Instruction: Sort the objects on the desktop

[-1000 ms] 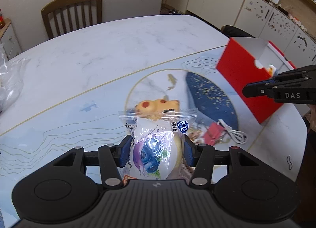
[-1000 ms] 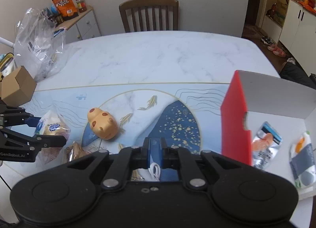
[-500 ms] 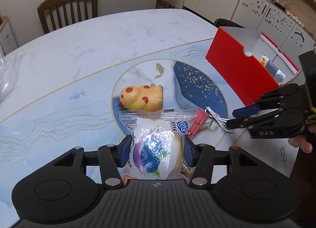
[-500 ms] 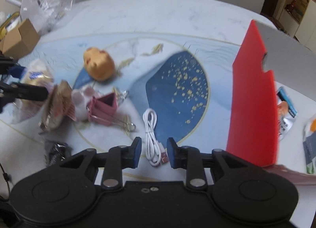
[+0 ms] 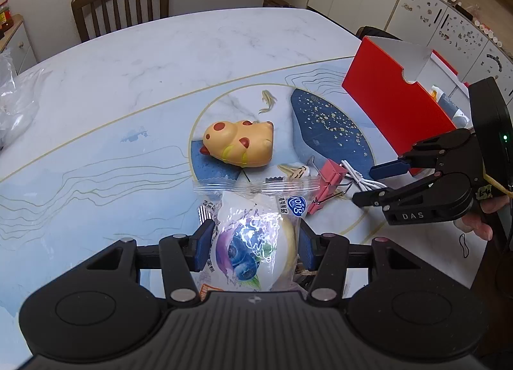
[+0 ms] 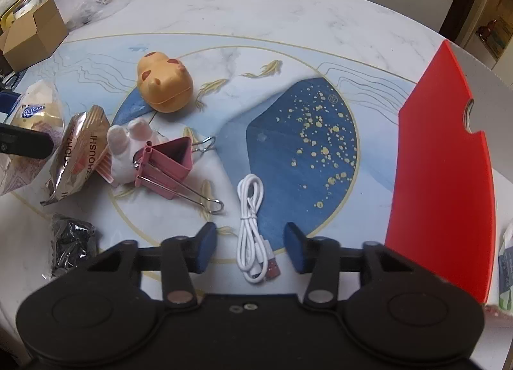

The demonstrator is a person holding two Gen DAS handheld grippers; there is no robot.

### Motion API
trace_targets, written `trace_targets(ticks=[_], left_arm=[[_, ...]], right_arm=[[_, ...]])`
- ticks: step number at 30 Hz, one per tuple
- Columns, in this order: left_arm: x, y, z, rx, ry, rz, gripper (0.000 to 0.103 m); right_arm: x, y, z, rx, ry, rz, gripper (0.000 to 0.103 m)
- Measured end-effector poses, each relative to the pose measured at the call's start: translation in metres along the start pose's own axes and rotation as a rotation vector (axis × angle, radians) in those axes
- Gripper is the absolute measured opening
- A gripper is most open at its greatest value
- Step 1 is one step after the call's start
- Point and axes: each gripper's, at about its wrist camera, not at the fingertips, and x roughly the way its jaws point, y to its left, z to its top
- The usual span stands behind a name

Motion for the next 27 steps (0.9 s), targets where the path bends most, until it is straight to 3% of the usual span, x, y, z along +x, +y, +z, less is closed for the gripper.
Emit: trace_targets(ticks=[3,6,13,27], left_arm=[[0.0,-0.001,0.0,0.002,0.0,-0.002,0.052],[0.001,-0.003,0.001,0.008,0.001,-0.005,0.051],[0.003,-0.008,0.005,0.02,-0.001,-0.013,0.051],[-0.004,-0.04,0.032,0.083,-0.037,-0.056,0.051]], right_arm=[[-0.001,0.0,0.0,-0.004,-0.001,0.001,0.02],[-0.002,-0.001,-0.001,0.005,-0.004,0.001,0.016],[-0.016,-0.009,-0.007,0.075,-0.041,-0.019,0.014],[-0.096,-0.031,-0.007,0.16,-0.175,-0.007,0.014]])
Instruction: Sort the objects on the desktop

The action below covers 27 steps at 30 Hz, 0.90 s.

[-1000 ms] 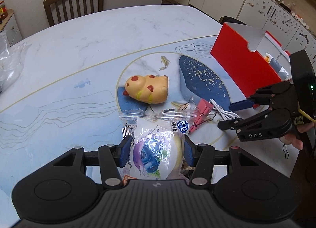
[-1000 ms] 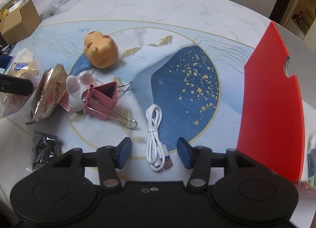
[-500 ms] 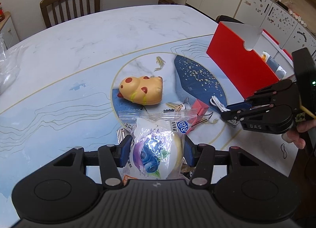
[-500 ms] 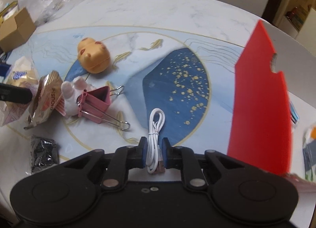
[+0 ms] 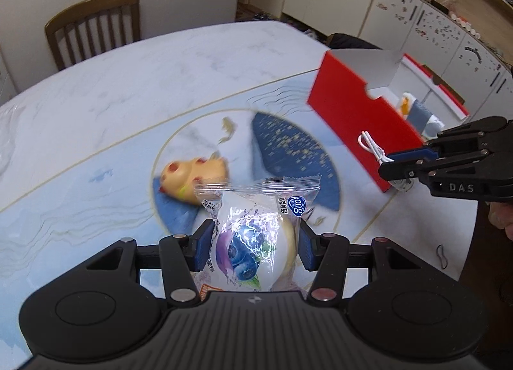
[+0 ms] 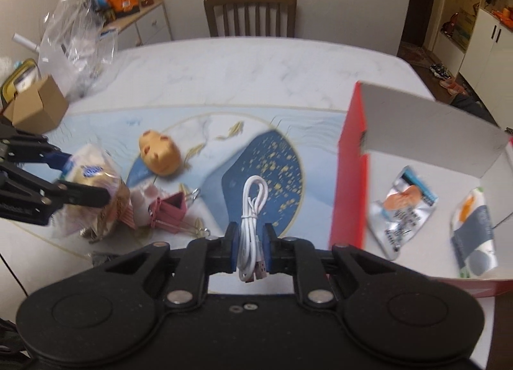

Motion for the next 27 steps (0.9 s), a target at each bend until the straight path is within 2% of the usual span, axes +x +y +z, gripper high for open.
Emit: trace_targets(ticks=[11,27], left_arm=[[0.011,-0.052,0.044,0.08,-0.048,-0.059,0.052],[0.057,-0.149,0.103,0.168,-0.061,-0.093,0.052]], right_arm=[[-0.038,-0.043,0.014,0.024,-0.07,-0.039,0.014],[-0.049,-0.142,0.001,0.067,-0.07,-0.099,0.014]])
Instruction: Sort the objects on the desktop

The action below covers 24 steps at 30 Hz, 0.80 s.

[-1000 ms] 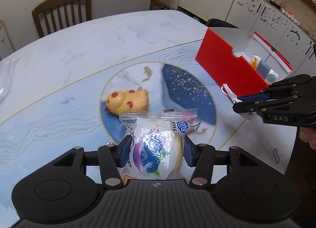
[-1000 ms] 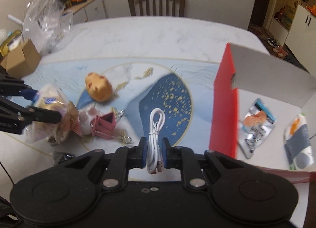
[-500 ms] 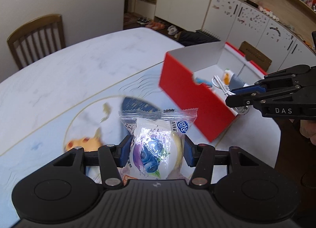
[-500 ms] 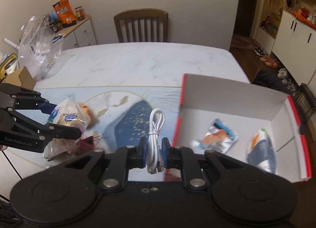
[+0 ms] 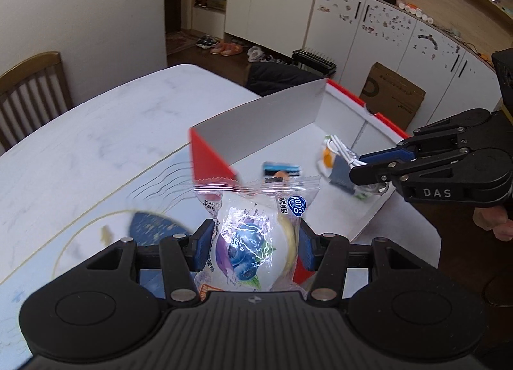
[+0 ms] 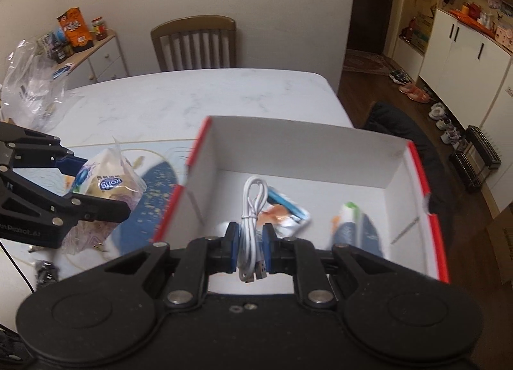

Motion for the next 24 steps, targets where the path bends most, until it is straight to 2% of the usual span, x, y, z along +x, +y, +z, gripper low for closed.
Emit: trace_targets(ticks=[8,18,24], left_arm=[[0.033,-0.034,0.028,0.034,0.021,0.0,0.052],[0.08,-0.054,0.056,0.1,0.06,0.042,0.052],[0.107,-0.056,0.07,0.107,0.095,0.051,0.052]], right_arm=[[0.008,-0.038,-0.008,0.022,0.015,-0.003,0.014],[0.033,-0.055,-0.013,0.038,0.049,0.02,0.014],[0.053,-0.06,-0.015,0.055,0.088,0.023,0.014]])
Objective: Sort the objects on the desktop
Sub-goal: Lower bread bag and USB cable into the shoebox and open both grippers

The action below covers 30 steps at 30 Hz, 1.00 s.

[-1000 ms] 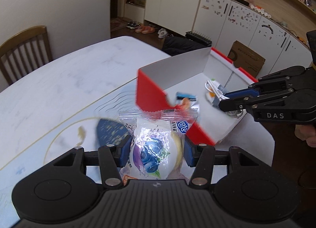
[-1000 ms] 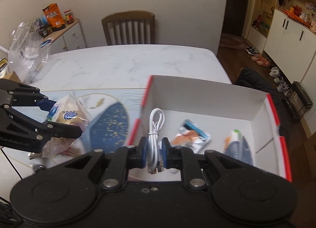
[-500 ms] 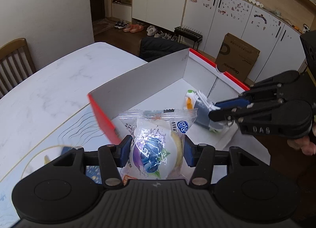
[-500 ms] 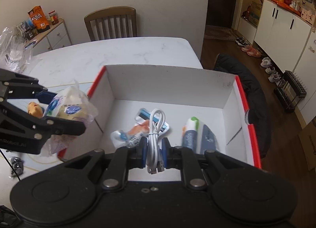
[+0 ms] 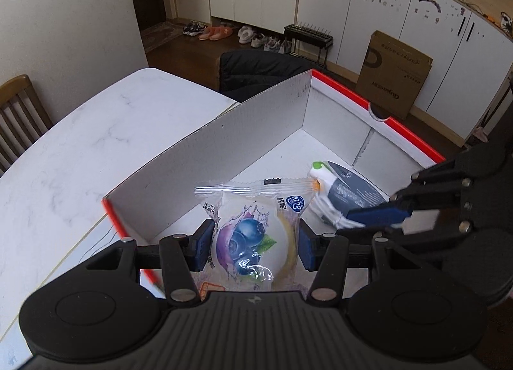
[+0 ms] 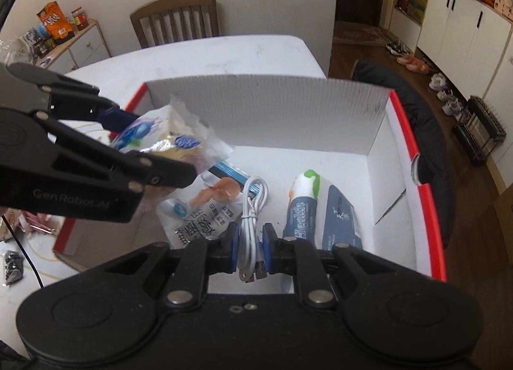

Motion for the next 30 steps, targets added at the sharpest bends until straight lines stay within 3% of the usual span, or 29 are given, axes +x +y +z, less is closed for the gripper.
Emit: trace_targets(ticks=[9,13,30], left_arm=[[0.044,-0.001,0.011,-0.023,0.113,-0.018,0.052],[0.057,-0.002,0.014,0.002,0.147,0.009,0.052],[0.084,0.004,0.014,-0.019,0.234,-0.015,0.053]], right_arm=[[0.025,-0.001,-0.001,-0.006,0.066,-0.007,0.014],[0.035,-0.001,-0.002,-0.016,0.101,-0.009,0.014],[0.045,-0.005,-0.004,-0.012,0.167,0.012,0.014]])
